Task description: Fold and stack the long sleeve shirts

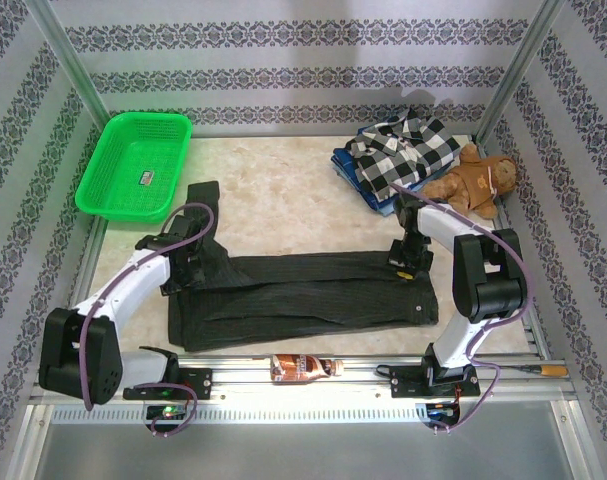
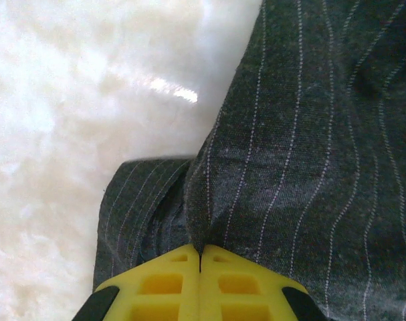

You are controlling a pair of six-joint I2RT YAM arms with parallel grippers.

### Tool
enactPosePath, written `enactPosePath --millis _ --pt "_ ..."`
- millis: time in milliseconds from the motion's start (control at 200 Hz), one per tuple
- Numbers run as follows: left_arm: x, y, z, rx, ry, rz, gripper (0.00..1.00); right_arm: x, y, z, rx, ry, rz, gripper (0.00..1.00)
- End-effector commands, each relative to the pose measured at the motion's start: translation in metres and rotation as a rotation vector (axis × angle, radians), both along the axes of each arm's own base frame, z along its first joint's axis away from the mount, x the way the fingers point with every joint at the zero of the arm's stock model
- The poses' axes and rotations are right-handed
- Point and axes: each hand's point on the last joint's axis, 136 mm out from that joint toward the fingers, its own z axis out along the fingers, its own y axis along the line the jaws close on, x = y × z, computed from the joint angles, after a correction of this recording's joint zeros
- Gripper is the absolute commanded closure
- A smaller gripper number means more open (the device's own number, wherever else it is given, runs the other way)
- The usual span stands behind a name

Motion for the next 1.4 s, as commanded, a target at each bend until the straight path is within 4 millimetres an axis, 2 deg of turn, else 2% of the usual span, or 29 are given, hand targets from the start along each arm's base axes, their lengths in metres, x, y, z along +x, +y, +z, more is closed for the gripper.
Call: enactPosePath --millis 0,55,90,120,180,240,350,410,555,625,709,864,969,1104,1399 --pt "-0.019 0.011 -0.008 0.058 0.073 0.088 0.88 -0.014 -0.005 -0.009 -0.042 0.055 -0.014 0.99" --pt "-0.024 0.01 -0.012 0.053 0.098 0.111 0.69 -0.016 -0.004 -0.013 -0.04 0.076 -0.016 0.93" --pt "-0.028 0.011 -0.013 0.052 0.111 0.133 0.56 -0.018 -0.004 -0.014 -0.041 0.085 -0.014 0.86" --pt "-0.029 0.011 -0.012 0.046 0.113 0.15 0.49 -0.018 -0.003 -0.015 -0.042 0.089 -0.013 0.8" --pt "-0.028 0.01 -0.004 0.034 0.088 0.176 0.4 -0.014 -0.001 -0.01 -0.038 0.073 -0.009 0.67" --pt "-0.016 0.007 0.013 0.001 0.02 0.201 0.31 -0.006 0.001 0.001 -0.033 0.032 -0.001 0.59" --pt "0.024 -0.003 0.05 -0.183 -0.111 0.243 0.21 0.011 0.005 0.03 -0.02 -0.055 0.025 0.45" --pt "0.05 -0.003 0.07 -0.238 -0.142 0.23 0.2 0.022 0.013 0.047 0.008 -0.106 0.058 0.37" --pt "0.103 0.01 0.094 -0.261 -0.113 0.184 0.2 0.052 0.047 0.088 0.1 -0.262 0.201 0.23" --pt "0.125 0.019 0.089 -0.249 -0.1 0.179 0.2 0.064 0.066 0.103 0.118 -0.325 0.28 0.18" --pt "0.154 0.032 0.075 -0.228 -0.082 0.179 0.21 0.075 0.088 0.112 0.138 -0.37 0.368 0.16" --pt "0.207 0.042 0.055 -0.192 -0.081 0.165 0.25 0.082 0.121 0.111 0.188 -0.38 0.456 0.16" --pt "0.241 0.048 0.047 -0.172 -0.102 0.165 0.27 0.082 0.135 0.112 0.221 -0.392 0.471 0.16" --pt "0.267 0.056 0.03 -0.139 -0.084 0.175 0.31 0.08 0.142 0.114 0.25 -0.395 0.484 0.16" --pt "0.295 0.068 0.0 -0.076 -0.07 0.192 0.38 0.078 0.147 0.115 0.279 -0.409 0.475 0.17"
